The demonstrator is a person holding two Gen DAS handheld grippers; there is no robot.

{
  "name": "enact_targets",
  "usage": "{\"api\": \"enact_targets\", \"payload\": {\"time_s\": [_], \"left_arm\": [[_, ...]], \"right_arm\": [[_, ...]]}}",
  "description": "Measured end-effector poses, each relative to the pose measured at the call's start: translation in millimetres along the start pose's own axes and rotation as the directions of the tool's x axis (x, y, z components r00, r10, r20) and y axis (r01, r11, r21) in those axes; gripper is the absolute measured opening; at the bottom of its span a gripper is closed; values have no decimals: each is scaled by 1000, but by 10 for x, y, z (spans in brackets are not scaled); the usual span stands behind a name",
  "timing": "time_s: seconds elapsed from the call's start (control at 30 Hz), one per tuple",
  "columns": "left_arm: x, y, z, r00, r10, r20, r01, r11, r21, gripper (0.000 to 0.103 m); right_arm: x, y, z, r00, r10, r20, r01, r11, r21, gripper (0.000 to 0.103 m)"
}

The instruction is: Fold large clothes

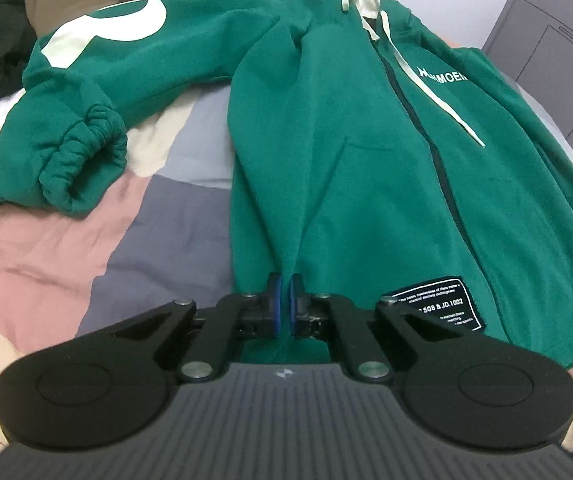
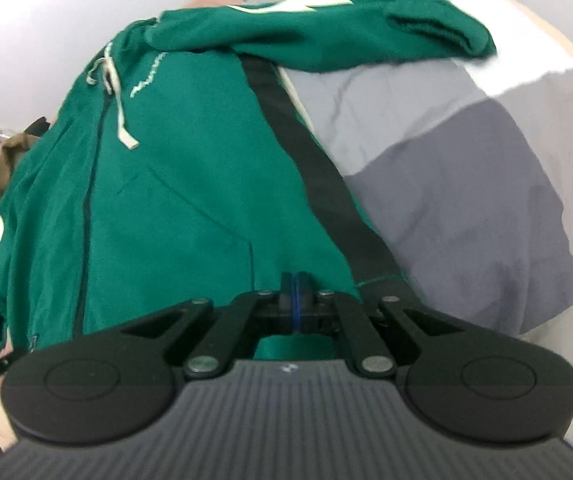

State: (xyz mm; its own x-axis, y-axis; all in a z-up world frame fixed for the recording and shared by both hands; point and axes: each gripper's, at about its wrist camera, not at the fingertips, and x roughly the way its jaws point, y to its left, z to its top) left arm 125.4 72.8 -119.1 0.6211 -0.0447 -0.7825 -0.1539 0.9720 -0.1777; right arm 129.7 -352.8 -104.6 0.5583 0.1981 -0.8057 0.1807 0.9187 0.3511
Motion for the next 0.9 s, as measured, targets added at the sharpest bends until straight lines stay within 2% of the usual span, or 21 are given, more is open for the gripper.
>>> {"api": "enact_targets", "payload": {"time_s": [0.07,0.13,0.2,0.23,0.27,0.37,0.47,0.57,0.7,0.77,0.8,0.9], "left_arm": [[-37,5,8,1000,-6,8,6,1000,-2,6],[-83,14,29,1000,-4,21,4,1000,-7,14],[-149,39,55,999,-25,39,26,999,-32,56],[-187,36,69,998,-31,54,33,999,-38,59],[-234,20,86,997,-31,77,34,999,-33,60],[-352,-34,136,990,-45,130,48,999,-21,60],[-377,-89,178,985,-81,151,84,996,-16,60],[-362,-142,194,982,-93,163,94,996,0,60],[-277,-178,230,979,-121,162,123,992,-1,60],[-205,-171,268,979,-140,150,143,990,-14,60],[-173,-176,288,979,-147,144,153,988,-26,60],[-99,-183,352,975,-174,137,182,982,-52,60]], "right_arm": [[1,-50,24,1000,11,4,-11,1000,20,5],[-53,-97,48,999,29,36,-31,999,43,6],[-102,-165,97,996,52,68,-56,996,64,7],[-127,-200,130,995,62,82,-68,995,74,9],[-140,-248,169,993,73,94,-81,993,87,16],[-139,-357,300,982,118,145,-138,981,137,60],[-92,-463,494,973,111,204,-140,981,133,60],[68,-612,733,965,63,256,-105,983,153,60],[446,-869,988,963,41,268,-111,961,252,60],[652,-968,1093,961,-3,277,-77,958,277,58],[735,-1028,1145,957,-11,291,-79,952,295,58],[877,-1157,1318,924,-26,382,-100,947,306,58]]}}
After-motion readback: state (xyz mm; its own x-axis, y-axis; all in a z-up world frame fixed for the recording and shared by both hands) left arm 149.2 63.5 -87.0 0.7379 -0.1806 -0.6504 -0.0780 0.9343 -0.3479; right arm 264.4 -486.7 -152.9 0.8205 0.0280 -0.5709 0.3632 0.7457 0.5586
